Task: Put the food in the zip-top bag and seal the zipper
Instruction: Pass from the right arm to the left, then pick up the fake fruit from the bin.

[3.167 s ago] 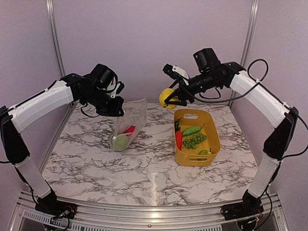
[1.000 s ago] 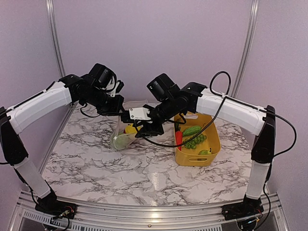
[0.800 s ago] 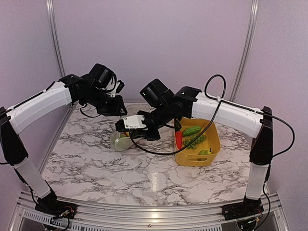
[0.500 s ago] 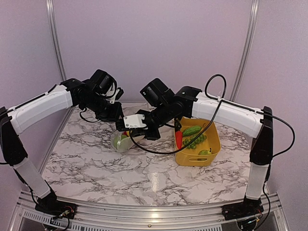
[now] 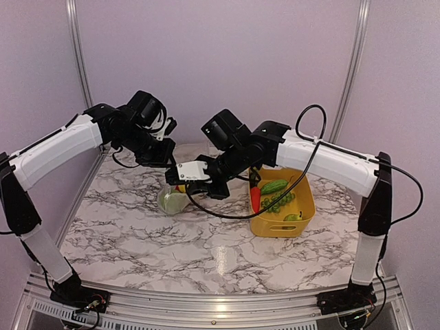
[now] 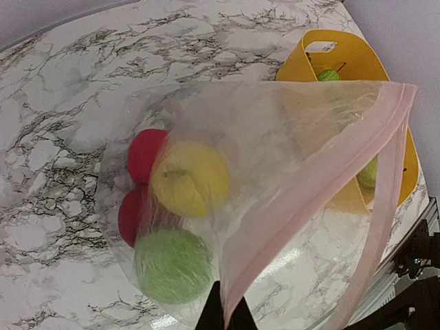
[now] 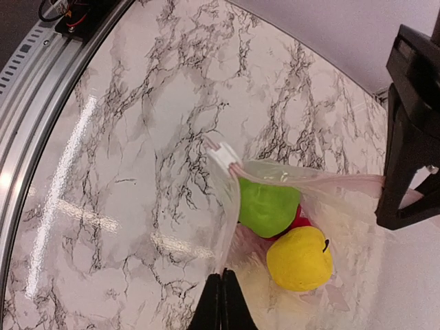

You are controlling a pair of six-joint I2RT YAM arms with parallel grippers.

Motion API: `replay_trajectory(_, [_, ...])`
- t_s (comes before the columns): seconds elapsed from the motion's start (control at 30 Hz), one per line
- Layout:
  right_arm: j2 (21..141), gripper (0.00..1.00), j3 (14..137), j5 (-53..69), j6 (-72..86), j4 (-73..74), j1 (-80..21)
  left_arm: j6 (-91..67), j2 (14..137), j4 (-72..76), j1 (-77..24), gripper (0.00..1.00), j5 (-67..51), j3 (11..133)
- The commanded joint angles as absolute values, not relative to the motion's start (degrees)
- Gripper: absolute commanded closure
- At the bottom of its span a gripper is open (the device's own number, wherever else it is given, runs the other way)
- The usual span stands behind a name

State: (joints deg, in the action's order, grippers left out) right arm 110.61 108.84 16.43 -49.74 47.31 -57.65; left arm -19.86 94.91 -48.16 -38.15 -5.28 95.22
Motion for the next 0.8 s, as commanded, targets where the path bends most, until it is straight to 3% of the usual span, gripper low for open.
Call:
replay_trajectory(0.0, [106.91, 1.00, 115.27, 22.63, -46.66, 51.00, -57.61, -18.45, 94.75, -51.29, -37.97, 1.00, -3.18, 99.37])
replay_trajectory(0.07, [106.54, 0.85, 116.66, 23.32, -45.20, 51.26, -57.66, -18.35, 94.89, -51.30, -37.97, 1.00, -2.94, 99.36])
replay_trajectory(0.23, [104.65, 0.73, 115.29, 22.45, -43.15, 51.64, -56.23, -18.55, 96.06, -51.21, -37.97, 1.00, -3.28, 98.49])
replay_trajectory(0.43, [100.15, 0.72, 110.37, 27.20, -39.93, 51.64, -46.23, -18.38, 95.72, -50.97, -37.97, 1.00, -2.35, 98.60])
replay_trajectory(0.77, [94.55, 0.73, 96.95, 23.04, -38.99, 50.48, -32.05, -17.74, 96.06, -50.58, -37.97, 1.00, -1.74, 98.33])
